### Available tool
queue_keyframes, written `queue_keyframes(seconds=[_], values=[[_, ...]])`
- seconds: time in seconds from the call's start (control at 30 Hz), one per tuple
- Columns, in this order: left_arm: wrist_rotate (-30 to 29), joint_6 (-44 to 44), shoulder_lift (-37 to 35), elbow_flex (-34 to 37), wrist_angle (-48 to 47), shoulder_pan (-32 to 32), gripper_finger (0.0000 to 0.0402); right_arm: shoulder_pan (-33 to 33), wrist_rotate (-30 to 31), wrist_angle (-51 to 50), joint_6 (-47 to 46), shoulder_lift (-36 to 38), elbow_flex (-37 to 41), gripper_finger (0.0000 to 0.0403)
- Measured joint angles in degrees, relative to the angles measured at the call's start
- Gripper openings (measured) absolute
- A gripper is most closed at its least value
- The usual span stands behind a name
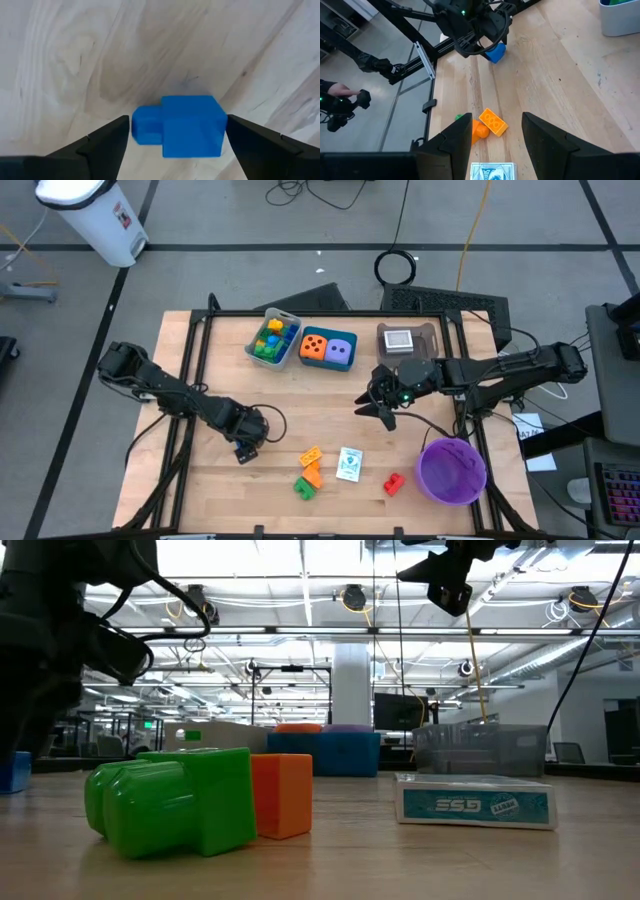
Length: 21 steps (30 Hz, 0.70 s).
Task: Pick & Place Toys
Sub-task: Put the blue game piece into the gray bin
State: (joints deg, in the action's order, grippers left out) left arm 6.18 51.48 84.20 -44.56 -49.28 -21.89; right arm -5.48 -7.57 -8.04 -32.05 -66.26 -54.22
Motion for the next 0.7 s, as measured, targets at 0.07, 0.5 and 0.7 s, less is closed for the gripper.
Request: queue_keyframes(seconds=[0.07, 0.5, 0.7], values=[[-0.27, -0.20, 0.00, 0.00, 0.14, 0.00, 0.0337, 0.00, 0.00, -0.02, 0.24, 0.00, 0.00, 0.0165], [-1.68, -3.64, 0.00, 0.04, 0.07, 0.00, 0.0337, 0.00, 0.00, -0.06, 1.49, 0.00, 0.00, 0.0165], [-0.62, -2.80, 0.00, 1.59, 0.11, 0.02, 0.0337, 0.00, 0.00, -0.06, 1.49, 0.00, 0.00, 0.0165]])
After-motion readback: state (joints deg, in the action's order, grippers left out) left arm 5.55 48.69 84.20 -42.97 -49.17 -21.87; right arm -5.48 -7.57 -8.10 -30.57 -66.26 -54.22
